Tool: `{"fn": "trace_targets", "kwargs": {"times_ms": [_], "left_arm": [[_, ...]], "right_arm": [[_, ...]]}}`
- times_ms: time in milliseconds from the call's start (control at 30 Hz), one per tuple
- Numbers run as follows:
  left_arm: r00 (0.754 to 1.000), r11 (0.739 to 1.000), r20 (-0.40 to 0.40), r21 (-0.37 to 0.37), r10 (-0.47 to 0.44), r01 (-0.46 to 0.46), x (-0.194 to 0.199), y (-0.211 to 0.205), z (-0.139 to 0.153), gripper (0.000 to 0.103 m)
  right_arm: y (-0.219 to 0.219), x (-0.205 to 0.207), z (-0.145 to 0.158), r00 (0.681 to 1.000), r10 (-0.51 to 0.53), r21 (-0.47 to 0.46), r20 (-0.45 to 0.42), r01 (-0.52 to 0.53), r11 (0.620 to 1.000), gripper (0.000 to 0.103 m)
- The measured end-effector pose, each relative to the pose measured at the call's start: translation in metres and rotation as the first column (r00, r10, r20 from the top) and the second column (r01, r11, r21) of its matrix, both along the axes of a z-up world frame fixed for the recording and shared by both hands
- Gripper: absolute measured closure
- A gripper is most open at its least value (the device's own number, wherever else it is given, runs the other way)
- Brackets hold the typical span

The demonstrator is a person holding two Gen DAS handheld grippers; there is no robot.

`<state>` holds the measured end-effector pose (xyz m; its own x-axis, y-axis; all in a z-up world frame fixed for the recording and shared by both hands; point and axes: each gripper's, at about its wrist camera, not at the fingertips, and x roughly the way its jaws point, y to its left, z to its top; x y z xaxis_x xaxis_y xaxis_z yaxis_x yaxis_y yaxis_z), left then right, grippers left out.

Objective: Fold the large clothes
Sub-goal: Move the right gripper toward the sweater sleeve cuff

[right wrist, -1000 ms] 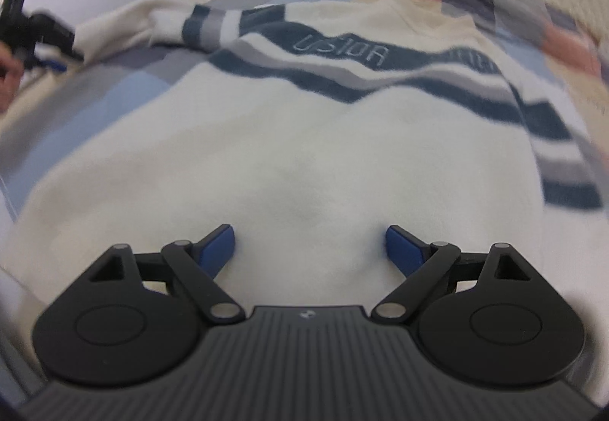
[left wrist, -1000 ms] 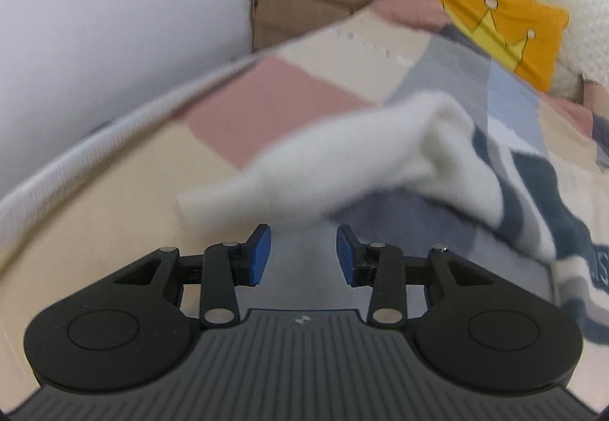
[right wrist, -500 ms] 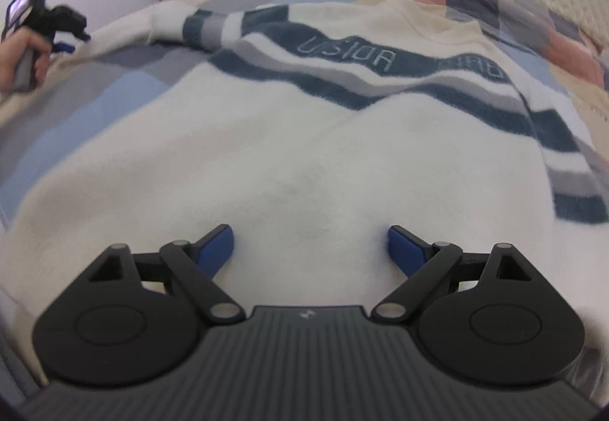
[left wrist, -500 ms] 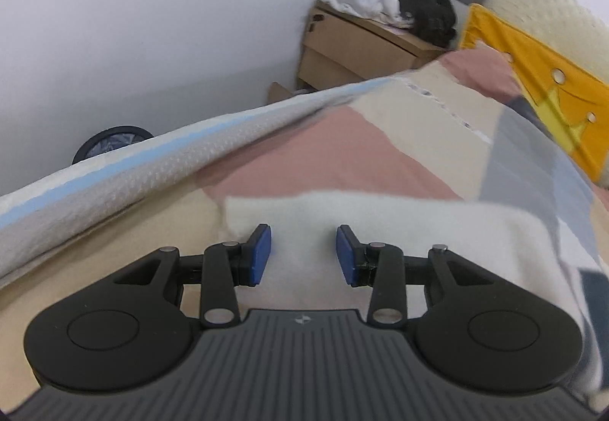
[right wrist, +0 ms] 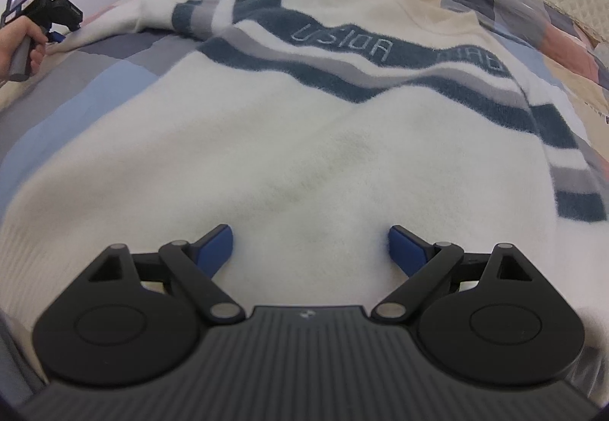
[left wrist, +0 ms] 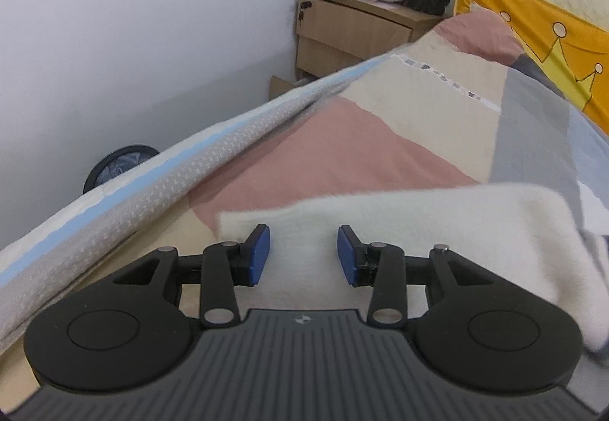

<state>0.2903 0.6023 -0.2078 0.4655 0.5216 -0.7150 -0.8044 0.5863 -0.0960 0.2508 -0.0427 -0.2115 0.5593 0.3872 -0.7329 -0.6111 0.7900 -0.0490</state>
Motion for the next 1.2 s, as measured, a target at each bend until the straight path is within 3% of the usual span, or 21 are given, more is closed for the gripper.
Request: {"fn": "trace_targets", "kwargs": {"times_ms": [67, 200, 400, 633, 800, 900, 1000, 1100, 1200], "left_arm": [[1.0, 1.0, -0.005, -0.007, -0.009, 0.009, -0.001, -0.011, 0.012, 0.05], [0.997, 0.997, -0.008, -0.024, -0.075, 0.075, 0.001, -0.046, 0.038, 0.048], [0.974, 0.974, 0.036, -0.034, -0.224, 0.226, 0.002, -0.134, 0.087, 0.048], [0.906, 0.908, 0.071, -0.002, -0.418, 0.419, 0.003, -0.262, 0.139, 0.047], [0.847, 0.853, 0.116, -0.002, -0.519, 0.523, -0.005, -0.349, 0.16, 0.047], [0.795, 0.798, 0.106, -0.027, -0.597, 0.602, -0.006, -0.394, 0.161, 0.047], [0.769, 0.77, 0.074, -0.021, -0.635, 0.638, -0.01, -0.432, 0.152, 0.047], [0.746, 0.745, 0.093, -0.056, -0.659, 0.665, -0.015, -0.458, 0.14, 0.048], [0.712, 0.711, 0.082, -0.044, -0.698, 0.702, -0.018, -0.483, 0.128, 0.047]], "right_arm": [[-0.002, -0.001, 0.001, 1.0, -0.001, 0.01, 0.003, 0.001, 1.0, 0.011], [-0.006, -0.002, 0.005, 1.0, -0.008, 0.036, 0.002, 0.008, 0.999, 0.012], [-0.023, 0.002, 0.021, 0.998, -0.057, 0.149, 0.015, 0.054, 0.987, 0.014], [-0.058, 0.012, 0.027, 0.983, -0.178, 0.207, 0.035, 0.167, 0.964, 0.014], [-0.092, 0.017, 0.038, 0.956, -0.294, 0.285, 0.015, 0.278, 0.917, 0.014], [-0.106, 0.016, 0.043, 0.938, -0.343, 0.278, 0.042, 0.319, 0.906, 0.014], [-0.115, 0.014, 0.046, 0.931, -0.358, 0.283, 0.064, 0.327, 0.901, 0.014], [-0.123, 0.015, 0.049, 0.928, -0.367, 0.292, 0.065, 0.334, 0.896, 0.014], [-0.128, 0.016, 0.053, 0.923, -0.38, 0.311, 0.068, 0.342, 0.887, 0.014]]}}
